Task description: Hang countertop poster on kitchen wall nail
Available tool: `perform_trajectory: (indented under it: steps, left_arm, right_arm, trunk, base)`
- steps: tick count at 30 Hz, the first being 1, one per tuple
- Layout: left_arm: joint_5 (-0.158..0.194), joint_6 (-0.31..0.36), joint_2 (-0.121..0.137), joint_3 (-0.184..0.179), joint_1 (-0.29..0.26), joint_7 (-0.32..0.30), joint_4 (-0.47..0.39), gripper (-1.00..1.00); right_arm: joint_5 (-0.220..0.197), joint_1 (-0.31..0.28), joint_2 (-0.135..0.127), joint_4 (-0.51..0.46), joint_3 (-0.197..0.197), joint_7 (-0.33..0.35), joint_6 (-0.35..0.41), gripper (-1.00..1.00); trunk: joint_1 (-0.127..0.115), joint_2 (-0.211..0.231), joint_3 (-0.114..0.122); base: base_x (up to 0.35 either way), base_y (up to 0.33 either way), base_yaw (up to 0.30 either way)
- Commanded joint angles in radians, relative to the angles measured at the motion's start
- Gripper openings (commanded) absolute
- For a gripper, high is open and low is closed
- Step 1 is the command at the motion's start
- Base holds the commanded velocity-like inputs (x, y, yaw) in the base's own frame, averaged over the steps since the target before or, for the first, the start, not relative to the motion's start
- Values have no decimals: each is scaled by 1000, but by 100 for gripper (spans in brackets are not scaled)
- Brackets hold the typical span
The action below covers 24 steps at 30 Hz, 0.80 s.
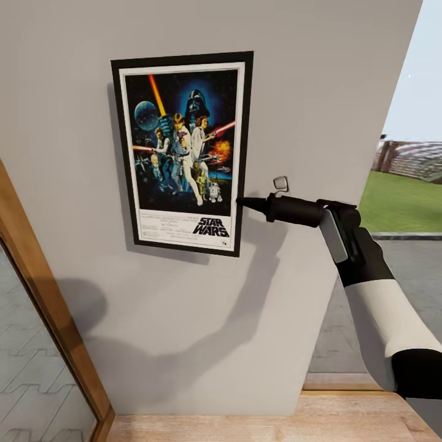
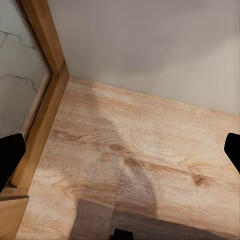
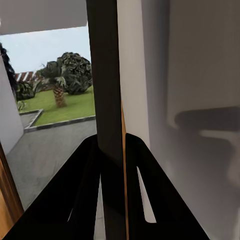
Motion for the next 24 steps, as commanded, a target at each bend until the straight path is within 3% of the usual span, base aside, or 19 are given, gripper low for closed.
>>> perform_trajectory:
  steps: [1, 24]
  left_arm:
    - [-1, -1, -1, 3, 0, -7, -1, 100]
    - [-1, -1, -1, 3, 0, -7, 0, 100]
  right_arm:
    - [-9, -1, -1, 0, 2, 1, 9, -100]
    - [-9, 1, -1, 1, 2, 1, 9, -100]
  trunk:
    - [1, -2, -1]
    - [1, -2, -1]
  base:
    - [0, 0, 0]
    - [25, 0, 0]
